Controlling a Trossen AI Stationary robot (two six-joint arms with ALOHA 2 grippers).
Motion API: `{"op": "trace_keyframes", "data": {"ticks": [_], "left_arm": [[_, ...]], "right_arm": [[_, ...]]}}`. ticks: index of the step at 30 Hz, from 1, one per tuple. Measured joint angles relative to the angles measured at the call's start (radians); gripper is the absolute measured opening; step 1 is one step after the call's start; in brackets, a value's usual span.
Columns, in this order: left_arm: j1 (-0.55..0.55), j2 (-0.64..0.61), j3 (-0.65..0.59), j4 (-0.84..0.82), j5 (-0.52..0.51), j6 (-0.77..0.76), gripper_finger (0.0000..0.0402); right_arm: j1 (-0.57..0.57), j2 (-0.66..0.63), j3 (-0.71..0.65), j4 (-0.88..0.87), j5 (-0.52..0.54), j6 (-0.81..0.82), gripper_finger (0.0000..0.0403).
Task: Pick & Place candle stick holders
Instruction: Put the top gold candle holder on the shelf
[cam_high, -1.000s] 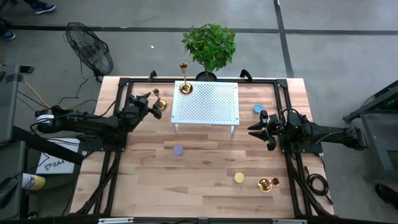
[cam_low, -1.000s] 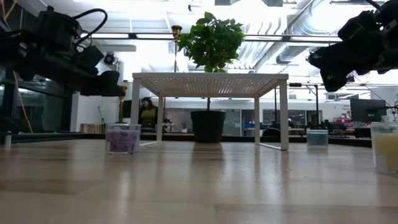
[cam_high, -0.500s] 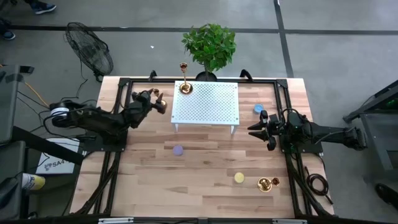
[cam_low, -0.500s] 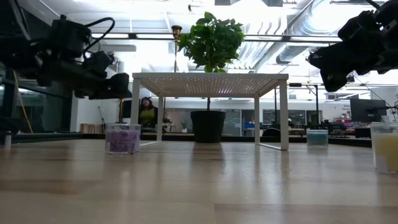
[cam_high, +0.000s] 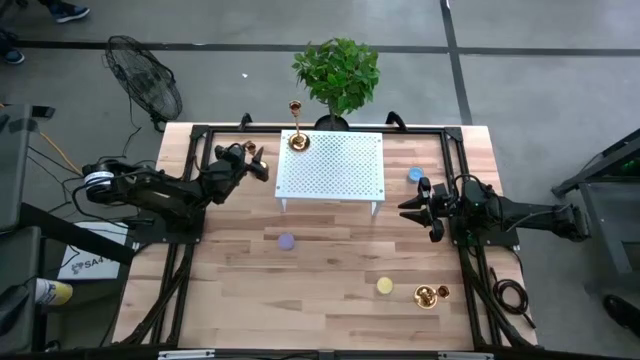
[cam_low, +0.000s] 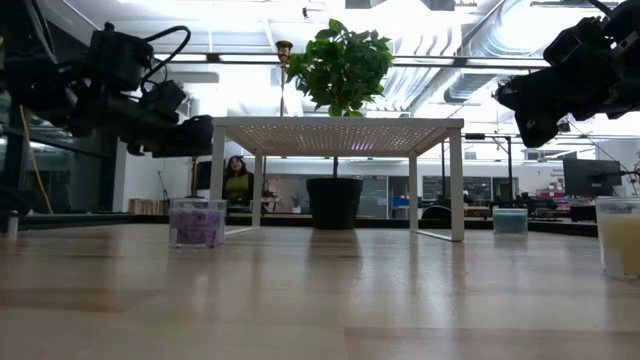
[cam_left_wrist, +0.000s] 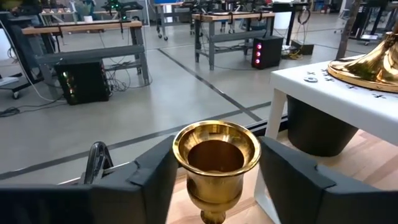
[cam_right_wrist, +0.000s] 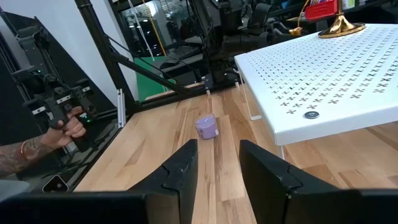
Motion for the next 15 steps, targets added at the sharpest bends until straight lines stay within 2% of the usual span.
{"op": "trace_keyframes", "data": {"ticks": [8, 15], "left_arm": [[0.000, 0.000, 0.000, 0.000, 0.005, -0.018, 0.0133], [0.000, 0.000, 0.000, -0.001, 0.001, -0.022, 0.0100]], "right_arm": [[0.000, 0.000, 0.000, 0.000, 0.000, 0.000, 0.0114], [0.000, 0.000, 0.000, 0.000, 0.000, 0.000, 0.0114]]}}
